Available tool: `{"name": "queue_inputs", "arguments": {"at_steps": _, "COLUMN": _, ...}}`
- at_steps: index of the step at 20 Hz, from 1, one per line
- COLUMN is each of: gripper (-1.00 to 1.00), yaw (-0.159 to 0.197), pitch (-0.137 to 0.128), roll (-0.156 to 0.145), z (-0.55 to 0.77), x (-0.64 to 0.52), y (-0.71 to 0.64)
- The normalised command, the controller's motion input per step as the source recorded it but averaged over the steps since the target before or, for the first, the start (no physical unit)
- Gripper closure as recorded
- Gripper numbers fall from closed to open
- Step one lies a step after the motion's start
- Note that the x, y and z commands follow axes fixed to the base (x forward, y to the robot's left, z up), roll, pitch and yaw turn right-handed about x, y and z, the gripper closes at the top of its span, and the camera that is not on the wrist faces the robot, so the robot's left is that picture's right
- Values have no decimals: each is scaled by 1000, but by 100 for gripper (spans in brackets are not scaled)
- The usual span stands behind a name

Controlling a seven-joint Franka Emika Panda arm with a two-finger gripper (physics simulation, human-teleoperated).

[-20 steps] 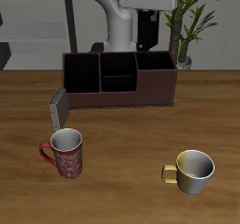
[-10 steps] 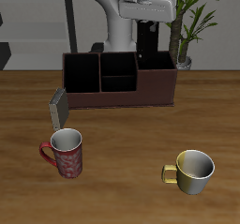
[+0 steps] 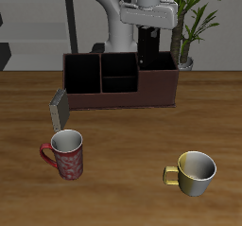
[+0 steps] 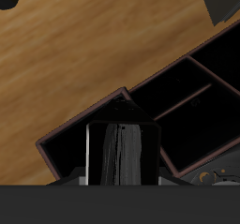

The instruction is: Place the black book into the back desk caddy's right compartment

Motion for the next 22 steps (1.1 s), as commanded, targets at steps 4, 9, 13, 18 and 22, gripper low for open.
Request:
{"name": "queue_inputs", "arguments": {"at_steps": 4, "gripper": 100, "yaw": 12, "pitch": -3, "roll": 15, "z": -165, "x": -3, "y": 75}}
{"name": "queue_inputs", "arguments": {"at_steps": 9, "gripper": 100, "yaw": -8, "pitch": 20, "roll": 23, "z": -226, "x": -27, "y": 84}}
{"name": "queue_inputs", "arguments": {"at_steps": 13, "gripper": 100, "yaw": -1, "pitch": 3, "roll": 15, "z": -178, "x": -21, "y": 32}}
{"name": "queue_inputs", "arguments": {"at_steps": 18, "gripper": 100, "yaw": -6, "pitch": 22, "roll": 8, "z": -171, "x": 36, "y": -1}}
{"name": "queue_inputs", "arguments": {"at_steps": 22, "gripper": 100, "yaw": -8, "pitch": 4, "roll": 5, "z": -91, "x": -35, "y": 11}}
